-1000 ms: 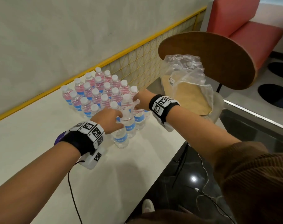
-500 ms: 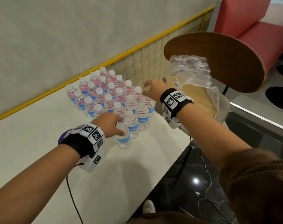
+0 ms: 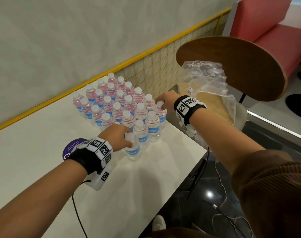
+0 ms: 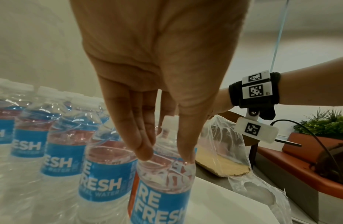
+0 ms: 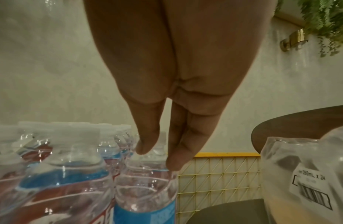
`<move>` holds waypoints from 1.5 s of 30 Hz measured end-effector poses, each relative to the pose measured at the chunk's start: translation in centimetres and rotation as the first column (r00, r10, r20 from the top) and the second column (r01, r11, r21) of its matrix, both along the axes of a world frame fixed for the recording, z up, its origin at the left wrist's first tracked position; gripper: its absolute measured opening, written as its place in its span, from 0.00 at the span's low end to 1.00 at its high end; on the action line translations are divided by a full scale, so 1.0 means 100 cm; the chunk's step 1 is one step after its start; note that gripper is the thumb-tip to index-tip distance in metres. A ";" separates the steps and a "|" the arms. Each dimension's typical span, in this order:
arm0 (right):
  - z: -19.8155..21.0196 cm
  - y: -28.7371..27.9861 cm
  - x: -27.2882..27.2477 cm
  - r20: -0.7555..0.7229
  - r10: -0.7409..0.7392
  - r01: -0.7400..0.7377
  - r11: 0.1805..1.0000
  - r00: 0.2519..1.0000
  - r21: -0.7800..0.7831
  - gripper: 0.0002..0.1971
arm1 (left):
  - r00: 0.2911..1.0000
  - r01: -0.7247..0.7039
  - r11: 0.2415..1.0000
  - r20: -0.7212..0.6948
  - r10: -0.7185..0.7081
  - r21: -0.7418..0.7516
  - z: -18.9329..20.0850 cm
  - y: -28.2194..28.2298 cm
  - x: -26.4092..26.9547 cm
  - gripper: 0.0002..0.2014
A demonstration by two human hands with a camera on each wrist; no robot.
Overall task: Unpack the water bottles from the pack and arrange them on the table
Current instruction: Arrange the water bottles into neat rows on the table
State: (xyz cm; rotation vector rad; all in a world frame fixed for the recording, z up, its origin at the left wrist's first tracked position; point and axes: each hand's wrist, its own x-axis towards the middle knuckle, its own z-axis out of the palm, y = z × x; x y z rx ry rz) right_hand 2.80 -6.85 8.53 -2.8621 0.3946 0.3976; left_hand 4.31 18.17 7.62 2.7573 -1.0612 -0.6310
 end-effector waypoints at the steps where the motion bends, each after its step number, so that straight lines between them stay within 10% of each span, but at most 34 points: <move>1: 0.000 0.000 0.001 -0.003 0.009 -0.009 1.000 1.000 0.009 0.22 | 1.000 -0.004 1.000 -0.004 0.004 -0.001 0.000 0.000 0.000 0.17; 11: 0.002 0.015 -0.024 0.222 -0.185 0.140 0.969 0.957 0.202 0.35 | 1.000 0.005 0.999 -0.019 -0.006 -0.045 -0.007 0.007 0.002 0.24; 16: -0.023 0.042 -0.052 -0.060 -0.257 0.263 0.923 0.965 0.279 0.25 | 0.999 -0.005 0.995 -0.045 0.000 -0.097 -0.010 0.008 0.001 0.21; 26: -0.077 0.061 -0.048 -0.032 -0.492 0.437 0.740 0.870 0.511 0.17 | 0.995 -0.046 0.990 -0.092 0.034 -0.135 -0.014 0.009 0.004 0.19; 45: -0.067 0.061 -0.052 0.189 -0.458 0.358 0.843 0.869 0.401 0.21 | 1.000 0.000 0.997 0.002 0.001 -0.077 -0.010 0.009 0.002 0.23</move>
